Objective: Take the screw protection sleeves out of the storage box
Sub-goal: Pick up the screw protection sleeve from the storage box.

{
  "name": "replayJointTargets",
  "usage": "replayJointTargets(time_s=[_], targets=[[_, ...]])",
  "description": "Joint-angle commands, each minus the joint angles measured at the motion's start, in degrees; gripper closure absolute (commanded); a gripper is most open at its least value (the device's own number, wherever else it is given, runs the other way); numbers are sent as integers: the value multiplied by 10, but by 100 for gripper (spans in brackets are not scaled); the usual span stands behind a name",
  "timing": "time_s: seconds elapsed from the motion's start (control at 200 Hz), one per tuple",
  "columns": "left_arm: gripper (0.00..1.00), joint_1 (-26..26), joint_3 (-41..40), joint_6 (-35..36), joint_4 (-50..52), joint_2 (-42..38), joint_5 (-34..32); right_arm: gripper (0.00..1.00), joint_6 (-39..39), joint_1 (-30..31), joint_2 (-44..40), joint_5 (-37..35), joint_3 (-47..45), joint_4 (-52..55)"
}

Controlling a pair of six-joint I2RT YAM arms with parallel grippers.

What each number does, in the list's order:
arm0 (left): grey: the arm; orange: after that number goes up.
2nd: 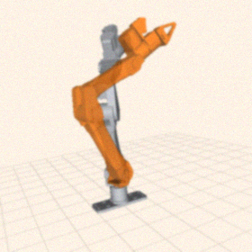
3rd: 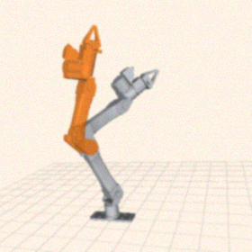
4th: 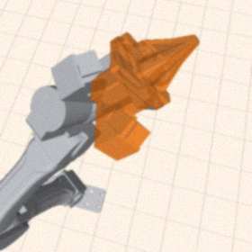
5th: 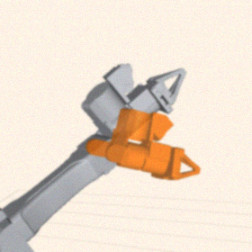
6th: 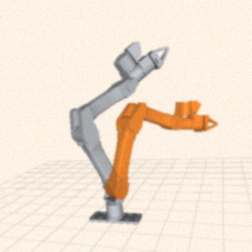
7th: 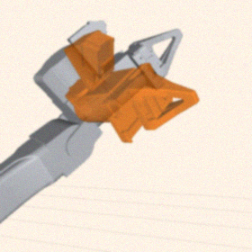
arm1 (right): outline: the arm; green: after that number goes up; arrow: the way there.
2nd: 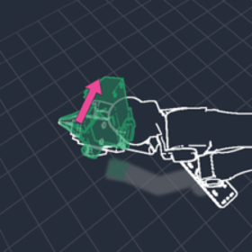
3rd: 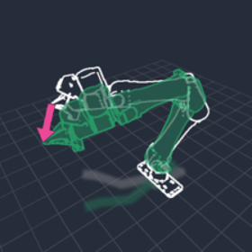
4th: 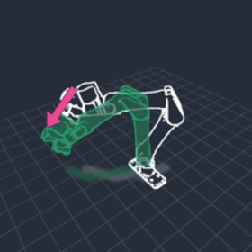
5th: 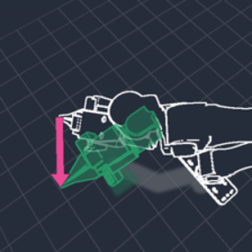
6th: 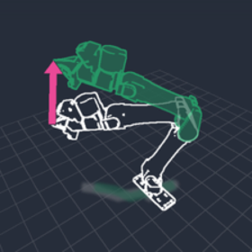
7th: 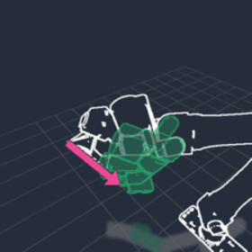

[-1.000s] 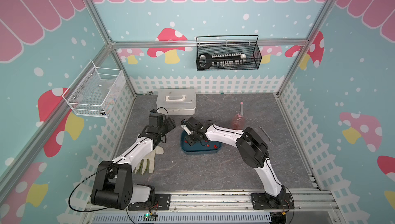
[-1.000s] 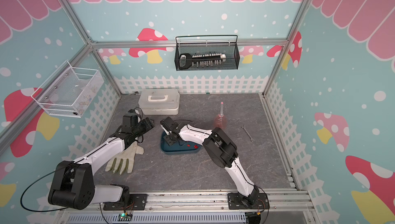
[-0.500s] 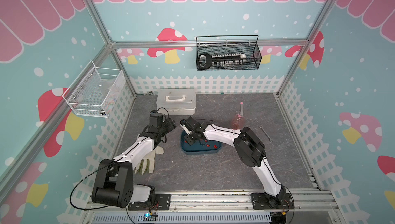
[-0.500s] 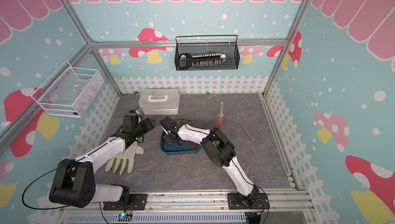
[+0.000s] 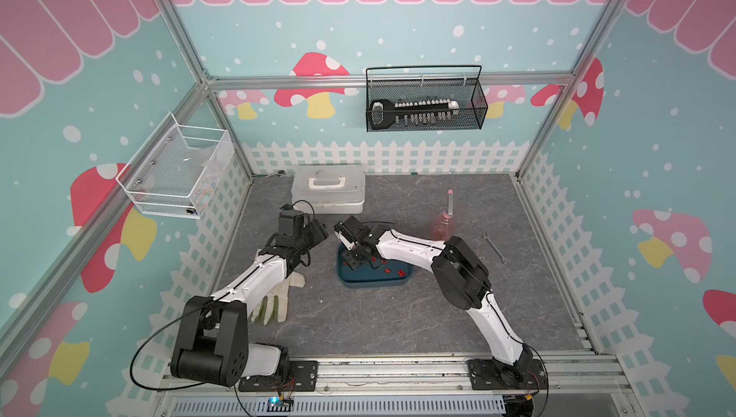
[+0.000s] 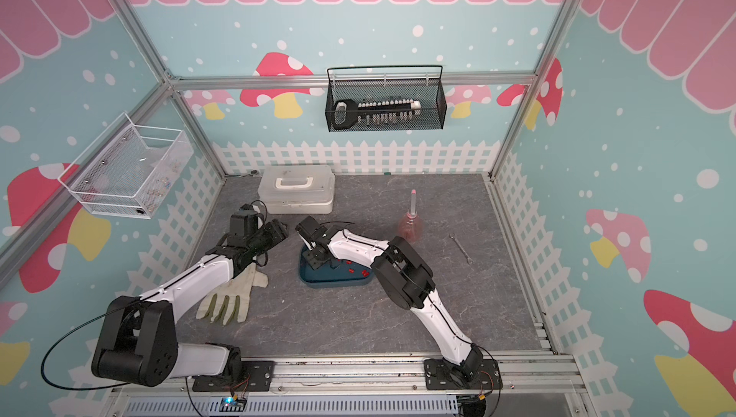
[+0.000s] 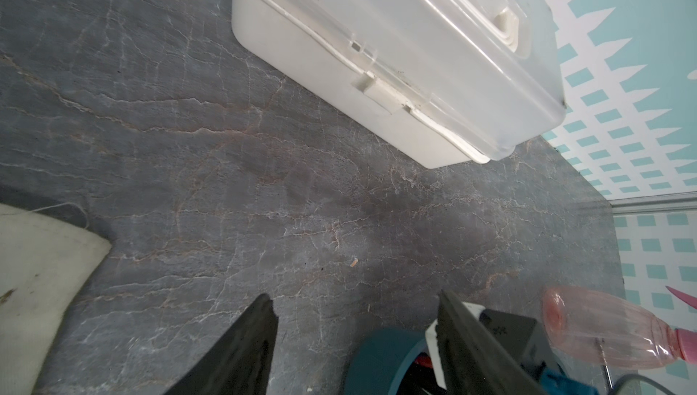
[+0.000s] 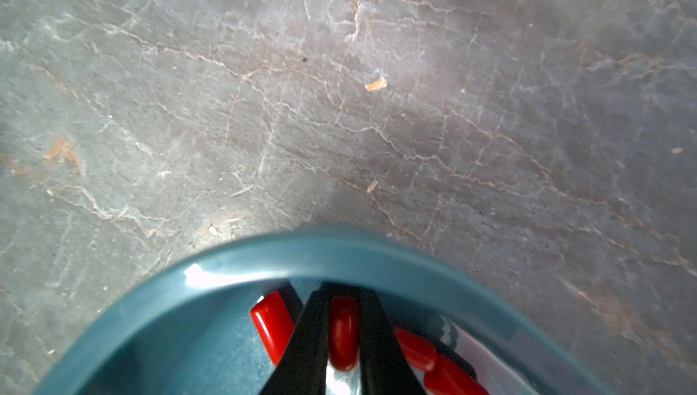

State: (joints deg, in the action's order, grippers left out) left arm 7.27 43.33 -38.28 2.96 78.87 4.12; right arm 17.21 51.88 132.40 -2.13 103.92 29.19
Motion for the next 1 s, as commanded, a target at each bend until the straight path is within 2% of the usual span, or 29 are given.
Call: replayJointTargets(time_s=[0.0,0.565,0.81,0.996], targets=[[31,2,14,10,-3,2,-4,82,0,3,14,-8,9,17],[31,-2,18,13,-2,3,1,85,25,4,-88,8,7,13],[31,-3,14,14,-3,-2,2,86,38,2,-173,6,-35,11],[31,-3,12,15,-4,-3,5,85,44,-26,-270,12,-95,11]])
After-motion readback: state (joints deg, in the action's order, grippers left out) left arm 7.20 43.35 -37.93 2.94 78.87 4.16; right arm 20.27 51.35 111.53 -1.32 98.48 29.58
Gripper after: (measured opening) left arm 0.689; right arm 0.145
